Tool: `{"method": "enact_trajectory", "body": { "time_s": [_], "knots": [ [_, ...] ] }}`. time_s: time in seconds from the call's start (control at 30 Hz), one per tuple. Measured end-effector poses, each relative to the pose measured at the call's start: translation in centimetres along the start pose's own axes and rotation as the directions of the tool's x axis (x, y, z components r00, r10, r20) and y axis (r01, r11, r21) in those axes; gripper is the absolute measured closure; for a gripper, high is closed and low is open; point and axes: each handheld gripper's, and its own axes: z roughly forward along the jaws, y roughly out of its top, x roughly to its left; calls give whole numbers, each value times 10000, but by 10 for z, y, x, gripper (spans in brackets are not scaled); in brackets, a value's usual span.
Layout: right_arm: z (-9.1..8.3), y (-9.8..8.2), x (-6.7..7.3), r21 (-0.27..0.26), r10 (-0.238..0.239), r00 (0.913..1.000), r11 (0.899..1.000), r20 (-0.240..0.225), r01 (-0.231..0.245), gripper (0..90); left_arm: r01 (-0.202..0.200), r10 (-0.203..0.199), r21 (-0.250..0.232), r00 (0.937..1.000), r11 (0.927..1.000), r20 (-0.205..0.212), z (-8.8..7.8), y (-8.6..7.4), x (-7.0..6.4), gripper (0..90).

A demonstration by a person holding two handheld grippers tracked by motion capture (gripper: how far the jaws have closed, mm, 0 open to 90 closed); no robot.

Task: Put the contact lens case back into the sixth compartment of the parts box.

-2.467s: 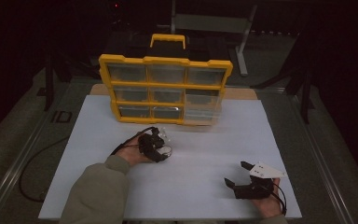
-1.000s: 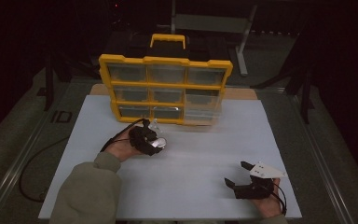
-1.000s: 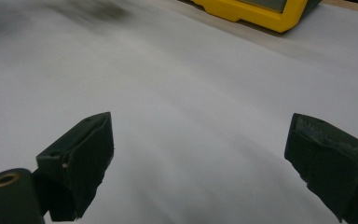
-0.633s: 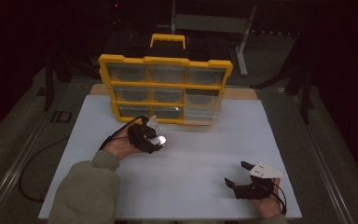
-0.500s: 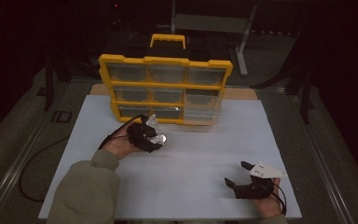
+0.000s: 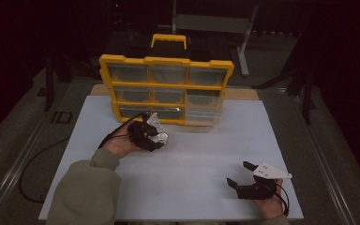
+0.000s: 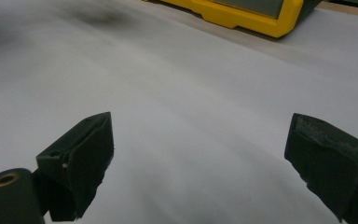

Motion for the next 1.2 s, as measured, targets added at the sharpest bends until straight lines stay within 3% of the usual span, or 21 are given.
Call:
{"method": "enact_trajectory", "body": {
  "time_s": [1.2],
  "knots": [
    [0, 0, 0, 14, -21, 10000, 10000, -1, 21, 81, -511, 490, -462, 9977, 9976, -465, -41, 34, 11, 493]
  ]
}}
